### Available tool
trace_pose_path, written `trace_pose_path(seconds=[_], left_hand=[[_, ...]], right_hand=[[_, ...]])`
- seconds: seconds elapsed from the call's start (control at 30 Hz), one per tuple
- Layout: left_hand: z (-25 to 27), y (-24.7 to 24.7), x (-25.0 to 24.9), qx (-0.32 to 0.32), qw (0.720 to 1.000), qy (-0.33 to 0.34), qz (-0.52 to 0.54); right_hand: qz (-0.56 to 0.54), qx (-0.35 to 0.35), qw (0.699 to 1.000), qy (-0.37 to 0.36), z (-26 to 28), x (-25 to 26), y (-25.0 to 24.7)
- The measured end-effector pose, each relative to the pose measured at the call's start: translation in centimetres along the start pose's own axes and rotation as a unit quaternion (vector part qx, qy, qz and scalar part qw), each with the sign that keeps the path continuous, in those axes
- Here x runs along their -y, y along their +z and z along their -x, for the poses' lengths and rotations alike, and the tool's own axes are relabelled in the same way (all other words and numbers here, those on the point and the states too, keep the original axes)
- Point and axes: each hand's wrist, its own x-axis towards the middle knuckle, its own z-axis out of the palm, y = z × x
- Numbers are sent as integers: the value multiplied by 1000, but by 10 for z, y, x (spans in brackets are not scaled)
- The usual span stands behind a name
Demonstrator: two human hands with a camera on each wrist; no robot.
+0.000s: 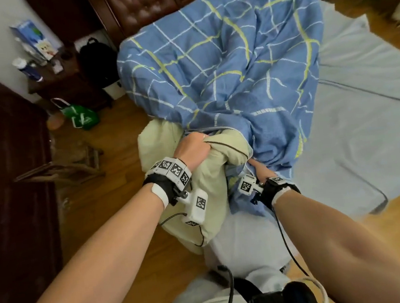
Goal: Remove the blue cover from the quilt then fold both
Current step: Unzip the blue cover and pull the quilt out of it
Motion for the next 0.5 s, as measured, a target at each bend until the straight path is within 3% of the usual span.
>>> trace_pose_path(seconds=[0.1, 0.2, 0.27, 0.33, 0.43, 0.5], left_hand=[[-1, -12, 17, -58, 997, -50, 0], [2, -13, 31, -119, 982, -98, -108], [4, 3, 19, -113, 970, -34, -214], [-1, 34, -7, -63, 947, 68, -307], [-17, 79, -57, -53, 909, 142, -389], [-25, 98, -85, -65, 900, 162, -400]], right_hand=[[-7, -19, 999, -29, 4, 24, -1], [-25, -75, 995, -65, 8, 42, -24], [-25, -69, 988, -133, 17, 53, -44], [-30, -51, 980, -191, 23, 60, -63], [15, -29, 985, -169, 30, 66, -93], [26, -26, 984, -172, 27, 62, -110]])
